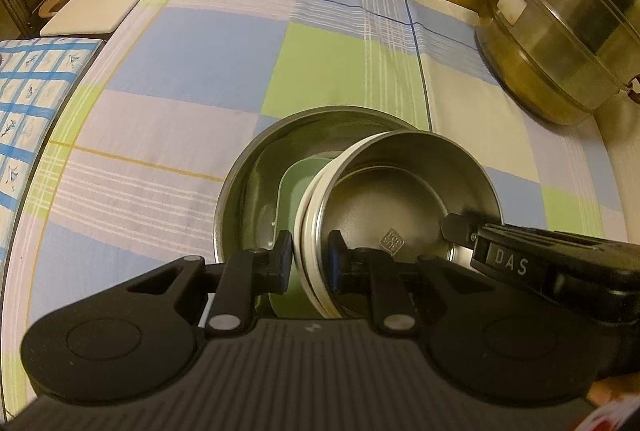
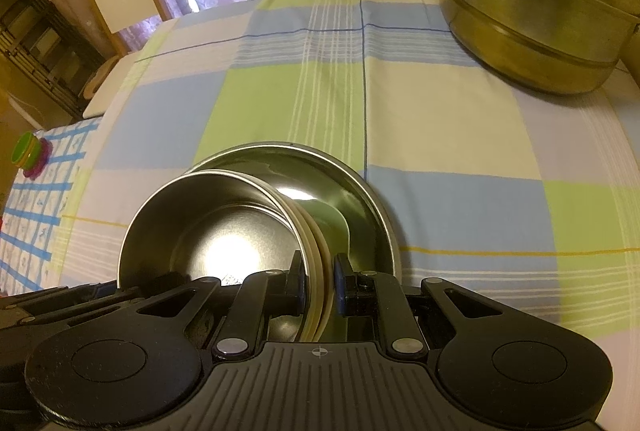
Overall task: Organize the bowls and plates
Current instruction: 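Lower the bowl stack onto the plates inside the steel plate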
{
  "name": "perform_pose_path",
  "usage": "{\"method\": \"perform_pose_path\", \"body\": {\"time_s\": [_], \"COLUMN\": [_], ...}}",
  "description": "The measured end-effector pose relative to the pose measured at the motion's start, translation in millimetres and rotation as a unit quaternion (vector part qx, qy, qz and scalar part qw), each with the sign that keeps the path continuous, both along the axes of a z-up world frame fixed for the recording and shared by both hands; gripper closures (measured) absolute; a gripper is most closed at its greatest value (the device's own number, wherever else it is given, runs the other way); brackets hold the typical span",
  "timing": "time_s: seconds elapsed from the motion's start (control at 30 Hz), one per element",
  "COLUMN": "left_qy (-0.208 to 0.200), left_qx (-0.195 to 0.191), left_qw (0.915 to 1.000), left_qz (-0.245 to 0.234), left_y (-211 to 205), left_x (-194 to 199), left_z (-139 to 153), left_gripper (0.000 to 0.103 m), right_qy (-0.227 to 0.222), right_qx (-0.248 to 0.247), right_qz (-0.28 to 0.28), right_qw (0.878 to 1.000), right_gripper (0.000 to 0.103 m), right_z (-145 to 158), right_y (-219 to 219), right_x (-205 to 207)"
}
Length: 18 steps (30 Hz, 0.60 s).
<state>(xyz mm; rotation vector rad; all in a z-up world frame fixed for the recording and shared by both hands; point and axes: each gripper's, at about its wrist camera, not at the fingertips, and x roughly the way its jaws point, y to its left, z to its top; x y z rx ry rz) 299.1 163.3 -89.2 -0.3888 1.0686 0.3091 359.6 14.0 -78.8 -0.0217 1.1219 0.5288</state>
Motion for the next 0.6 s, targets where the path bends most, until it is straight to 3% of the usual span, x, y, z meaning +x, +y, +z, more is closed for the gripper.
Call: {"method": "perform_pose_path", "body": {"time_s": [0.3, 0.43, 0.5, 0.6], "left_qy": [-0.003, -0.011, -0.018, -0.031], "left_qx": [-0.007, -0.002, 0.000, 0.010], "left_qw": [0.9999, 0.9996, 0.9993, 0.9987], "left_qz": [-0.015, -0.027, -0.032, -0.040], "left_y": [3.1, 2.0, 1.8, 0.6], "left_x": [-2.0, -4.4, -6.6, -12.1], "left_z": [1.2, 6.8, 11.2, 19.6], "left_gripper": [0.086, 0.086, 0.086, 0.086], "right_qy": [0.001, -0.004, -0.009, -0.019], "right_qx": [-0.003, -0.003, 0.001, 0.009], "right_qz": [-0.004, -0.004, -0.006, -0.008], "right_qw": [1.000, 1.000, 1.000, 1.000], "right_gripper": [0.088, 0.083, 0.064, 0.046], "right_z": [3.6, 8.4, 12.4, 19.9], "right_y": [-1.6, -2.5, -2.6, -4.6], "right_x": [-2.9, -8.8, -12.9, -20.9]}}
